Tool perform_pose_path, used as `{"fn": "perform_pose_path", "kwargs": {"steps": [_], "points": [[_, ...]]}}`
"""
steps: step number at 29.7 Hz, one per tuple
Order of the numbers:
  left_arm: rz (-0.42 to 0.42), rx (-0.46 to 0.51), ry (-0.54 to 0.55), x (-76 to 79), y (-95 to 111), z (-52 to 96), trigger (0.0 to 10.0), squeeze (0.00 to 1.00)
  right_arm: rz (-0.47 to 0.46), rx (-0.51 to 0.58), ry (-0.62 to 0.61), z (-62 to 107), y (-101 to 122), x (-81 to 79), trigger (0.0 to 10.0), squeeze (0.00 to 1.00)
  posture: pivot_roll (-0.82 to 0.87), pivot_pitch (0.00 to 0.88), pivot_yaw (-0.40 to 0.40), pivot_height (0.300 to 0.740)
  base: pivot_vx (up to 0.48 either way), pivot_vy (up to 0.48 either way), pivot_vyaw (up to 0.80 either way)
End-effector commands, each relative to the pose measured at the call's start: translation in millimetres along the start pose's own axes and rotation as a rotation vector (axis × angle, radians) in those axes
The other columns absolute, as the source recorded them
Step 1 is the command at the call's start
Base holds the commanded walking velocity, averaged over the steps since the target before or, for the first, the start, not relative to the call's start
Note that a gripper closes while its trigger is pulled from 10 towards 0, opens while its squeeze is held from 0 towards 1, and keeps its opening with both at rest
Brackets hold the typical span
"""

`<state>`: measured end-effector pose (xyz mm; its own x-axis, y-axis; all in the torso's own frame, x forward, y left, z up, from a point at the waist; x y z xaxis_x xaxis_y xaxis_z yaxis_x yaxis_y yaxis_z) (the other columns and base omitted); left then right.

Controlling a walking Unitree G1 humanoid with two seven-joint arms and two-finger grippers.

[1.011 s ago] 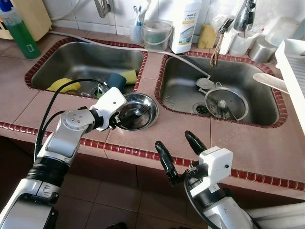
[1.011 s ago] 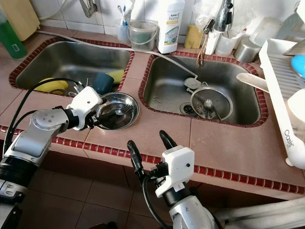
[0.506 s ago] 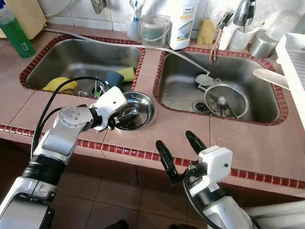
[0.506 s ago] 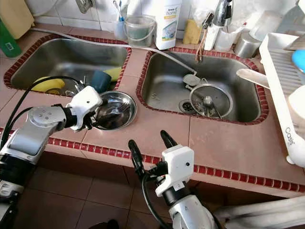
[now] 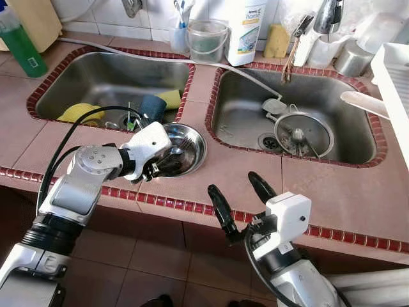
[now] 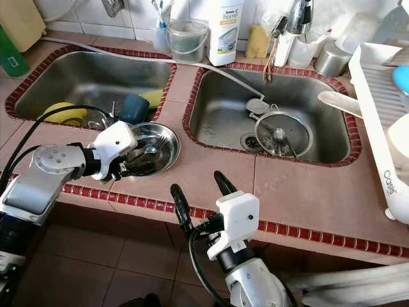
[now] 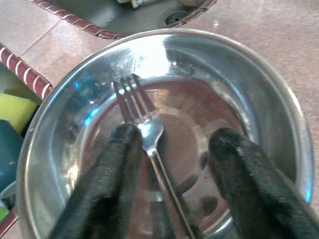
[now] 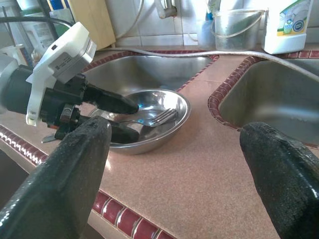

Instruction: Kitchen organization

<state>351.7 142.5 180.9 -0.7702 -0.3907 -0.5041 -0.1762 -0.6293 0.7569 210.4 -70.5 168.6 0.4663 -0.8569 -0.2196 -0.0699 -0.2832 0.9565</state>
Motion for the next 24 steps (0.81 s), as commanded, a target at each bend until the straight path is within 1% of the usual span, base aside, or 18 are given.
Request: {"fn": "perform_pose_path", "kwargs": {"steps": [1,3,4,9,13,15,18,19,20,22,24], "points": [[-0.011,0.013,-0.015,1.2,4.1,1.5,0.0,0.0,-0.009,0.003,-0.004,0.3,0.6,-1.5,10.0,0.0,-0.17,0.209,0.023,0.732,0.0,0.0,0.0],[-0.012,0.011,-0.022,0.8,5.0,1.8,0.0,0.0,-0.009,0.005,-0.004,0.0,1.1,-1.3,10.0,0.0,-0.17,0.207,0.023,0.732,0.0,0.0,0.0],[-0.02,0.013,-0.043,2.4,5.8,2.2,0.0,0.0,-0.008,0.006,-0.005,-0.2,1.3,-1.2,10.0,0.0,-0.17,0.208,0.024,0.732,0.0,0.0,0.0],[-0.023,0.005,-0.052,2.9,6.1,1.9,0.0,0.0,-0.009,0.009,-0.01,-0.5,1.7,-1.2,10.0,0.0,-0.17,0.208,0.031,0.732,0.0,0.0,0.0],[-0.017,-0.017,-0.027,-1.1,5.3,0.4,0.0,0.0,-0.012,0.013,-0.014,-0.7,1.9,-1.7,10.0,0.0,-0.17,0.21,0.035,0.732,0.0,0.0,0.0],[0.008,-0.031,-0.001,-4.3,4.4,-0.2,0.0,0.0,-0.013,0.013,-0.015,-0.7,1.9,-1.8,10.0,0.0,-0.17,0.21,0.036,0.732,0.0,0.0,0.0],[0.013,-0.037,0.014,-6.0,3.8,-0.3,0.0,0.0,-0.014,0.014,-0.016,-0.6,1.8,-1.9,10.0,0.0,-0.17,0.209,0.036,0.732,0.0,0.0,0.0],[0.026,-0.028,0.028,-7.0,5.2,-1.0,9.0,0.0,-0.014,0.014,-0.017,-0.4,1.6,-2.0,10.0,0.0,-0.17,0.209,0.036,0.732,0.0,0.0,0.0],[0.027,-0.022,0.027,-7.0,6.6,-1.4,10.0,0.0,-0.014,0.014,-0.017,-0.4,1.6,-2.0,10.0,0.0,-0.17,0.209,0.036,0.732,0.0,0.0,0.0],[0.036,-0.01,0.028,-7.2,9.3,-1.7,10.0,0.0,-0.014,0.013,-0.017,-0.3,1.3,-2.0,10.0,0.0,-0.17,0.209,0.036,0.732,0.0,0.0,0.0],[0.044,-0.023,0.052,-9.8,9.3,-1.0,10.0,0.0,-0.012,0.013,-0.017,-0.4,1.3,-2.0,10.0,0.0,-0.17,0.206,0.034,0.732,0.0,0.0,0.0]]}}
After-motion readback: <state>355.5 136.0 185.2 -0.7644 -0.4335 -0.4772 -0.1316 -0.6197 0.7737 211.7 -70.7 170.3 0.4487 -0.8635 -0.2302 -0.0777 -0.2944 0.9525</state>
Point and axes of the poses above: a point about 5 cm out from each wrist's last joint towards the gripper, its own z axis pointing back from the gripper into the wrist, its own y axis along the axis of the wrist's last joint, x = y × z, the point moved 2 cm from there along -z, pointing out of the wrist towards the gripper, and after that the axes turned 7 degrees about -z, right-handed, at the moved point
